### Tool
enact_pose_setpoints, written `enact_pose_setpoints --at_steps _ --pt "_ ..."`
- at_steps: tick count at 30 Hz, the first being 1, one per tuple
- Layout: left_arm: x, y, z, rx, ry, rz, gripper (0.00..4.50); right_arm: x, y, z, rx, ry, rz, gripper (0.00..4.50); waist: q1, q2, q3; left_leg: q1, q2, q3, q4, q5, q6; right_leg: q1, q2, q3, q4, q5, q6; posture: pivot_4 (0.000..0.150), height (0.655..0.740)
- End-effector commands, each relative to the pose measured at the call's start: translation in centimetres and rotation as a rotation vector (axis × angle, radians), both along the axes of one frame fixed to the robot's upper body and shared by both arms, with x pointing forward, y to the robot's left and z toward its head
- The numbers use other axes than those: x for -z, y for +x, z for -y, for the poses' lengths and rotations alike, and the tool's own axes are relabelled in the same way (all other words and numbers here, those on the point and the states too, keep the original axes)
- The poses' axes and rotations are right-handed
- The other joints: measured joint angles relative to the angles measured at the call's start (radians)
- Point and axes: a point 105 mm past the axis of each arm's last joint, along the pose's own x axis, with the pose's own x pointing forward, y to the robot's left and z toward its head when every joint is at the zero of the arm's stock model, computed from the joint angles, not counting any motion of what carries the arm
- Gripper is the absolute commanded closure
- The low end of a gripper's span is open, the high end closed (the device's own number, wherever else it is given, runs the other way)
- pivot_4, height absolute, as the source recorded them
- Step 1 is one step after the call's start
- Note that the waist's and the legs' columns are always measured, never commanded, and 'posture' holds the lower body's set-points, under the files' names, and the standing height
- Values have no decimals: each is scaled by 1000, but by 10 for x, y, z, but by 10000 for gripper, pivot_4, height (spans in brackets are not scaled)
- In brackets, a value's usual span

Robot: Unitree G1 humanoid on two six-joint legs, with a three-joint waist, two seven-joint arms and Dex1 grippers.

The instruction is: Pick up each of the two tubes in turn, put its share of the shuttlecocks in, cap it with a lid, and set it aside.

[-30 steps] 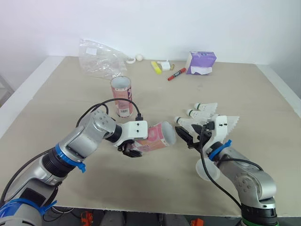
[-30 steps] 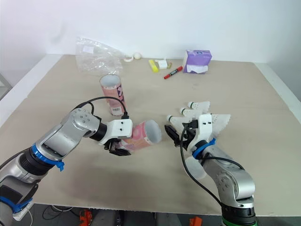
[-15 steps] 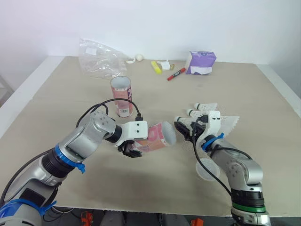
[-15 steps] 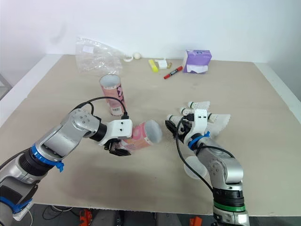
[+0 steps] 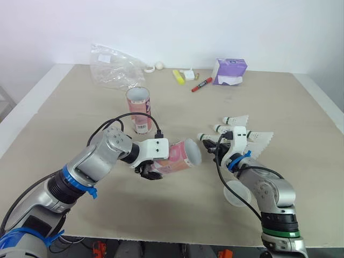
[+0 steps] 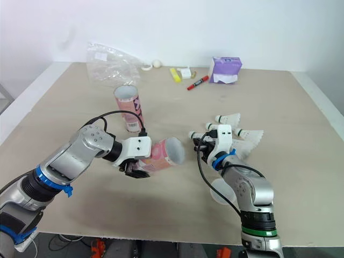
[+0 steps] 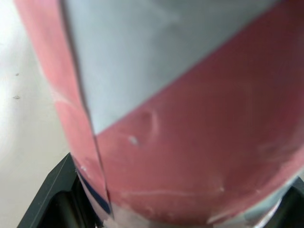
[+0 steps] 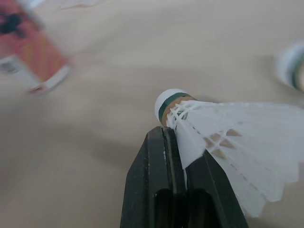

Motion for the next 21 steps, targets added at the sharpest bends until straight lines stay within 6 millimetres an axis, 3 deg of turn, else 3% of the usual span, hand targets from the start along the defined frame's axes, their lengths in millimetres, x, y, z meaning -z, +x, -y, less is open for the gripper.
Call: enact_pose_setpoints --at_steps 1,5,8,11,14,21 --pt "10 0 -3 -13 21 -20 12863 -71 -30 -6 -170 -169 316 44339 1 2 1 -1 0 0 0 0 0 0 0 0 0 0 0 1500 7400" --pt "10 1 -4 -11 21 -19 12863 -108 -61 -4 -324 -387 531 44339 2 2 1 0 -1 -1 -1 0 0 1 0 0 -1 -1 1 1500 7400" --pt "10 2 -4 -9 22 -21 12863 -122 -85 -4 -478 -537 661 44339 2 2 1 1 -1 -1 -1 0 0 1 0 -1 -1 -1 1 1500 7400" --pt "11 2 -3 -6 23 -23 12863 -116 -104 -5 -625 -678 696 44339 2 1 1 1 -1 -1 0 0 0 2 0 0 -1 -1 1 1500 7400" --pt "11 3 -2 -2 22 -23 12863 -106 -112 -10 -704 -715 689 44339 2 1 1 2 -1 0 0 0 0 2 -1 0 -1 -1 1 1500 7400" --pt "10 4 1 1 17 -20 12863 -79 -111 -29 -802 -768 705 44339 3 1 1 2 -1 0 2 0 0 3 -1 0 -1 -1 1 1500 7400"
